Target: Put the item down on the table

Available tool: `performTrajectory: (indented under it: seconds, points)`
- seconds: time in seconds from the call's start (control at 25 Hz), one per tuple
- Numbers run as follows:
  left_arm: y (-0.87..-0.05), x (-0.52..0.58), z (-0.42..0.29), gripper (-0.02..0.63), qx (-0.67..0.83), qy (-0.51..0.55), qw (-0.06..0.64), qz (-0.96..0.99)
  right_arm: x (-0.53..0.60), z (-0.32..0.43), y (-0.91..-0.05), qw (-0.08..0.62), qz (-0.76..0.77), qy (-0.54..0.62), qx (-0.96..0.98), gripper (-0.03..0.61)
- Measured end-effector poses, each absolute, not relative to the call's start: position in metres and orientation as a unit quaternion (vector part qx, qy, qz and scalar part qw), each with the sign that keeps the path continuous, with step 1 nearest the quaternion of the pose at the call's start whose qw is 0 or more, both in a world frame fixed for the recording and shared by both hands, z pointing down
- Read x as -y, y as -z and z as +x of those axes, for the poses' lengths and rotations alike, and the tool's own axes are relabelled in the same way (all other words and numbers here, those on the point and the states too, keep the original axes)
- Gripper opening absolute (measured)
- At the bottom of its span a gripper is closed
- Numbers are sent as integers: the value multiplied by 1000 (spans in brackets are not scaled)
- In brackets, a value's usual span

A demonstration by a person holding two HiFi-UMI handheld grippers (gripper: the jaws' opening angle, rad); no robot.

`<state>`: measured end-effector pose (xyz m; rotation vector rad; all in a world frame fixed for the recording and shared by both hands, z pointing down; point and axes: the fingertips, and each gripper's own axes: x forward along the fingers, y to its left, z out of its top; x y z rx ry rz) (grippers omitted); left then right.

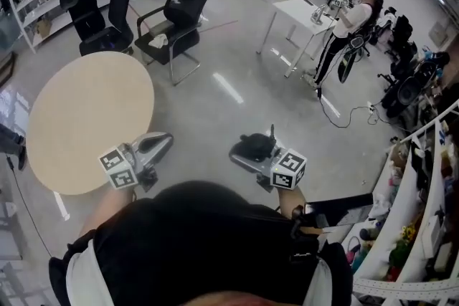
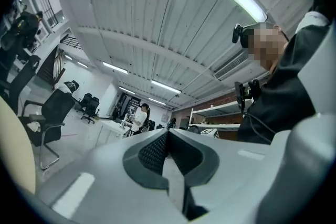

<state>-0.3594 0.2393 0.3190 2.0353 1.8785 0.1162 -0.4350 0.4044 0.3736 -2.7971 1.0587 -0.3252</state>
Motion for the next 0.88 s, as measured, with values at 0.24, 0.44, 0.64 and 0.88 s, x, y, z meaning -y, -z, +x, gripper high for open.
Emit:
performTrajectory:
  seconds: [0.24, 0.44, 0.64, 0.88]
  points:
    - [-337, -279, -307, -5, -661, -71, 197, 720, -446, -390, -394, 99, -929, 119, -337, 301]
    - [-341, -312, -243, -5, -683, -77, 190, 701, -471, -334, -396, 98, -934, 127, -319, 301]
    - [-351, -347, -146, -5, -711, -55, 199, 672, -507, -244, -406, 88, -946, 132, -283, 301]
    - [-337, -343, 1, -5, -703, -51, 215, 676, -506, -91, -377, 100, -942, 133, -290, 301]
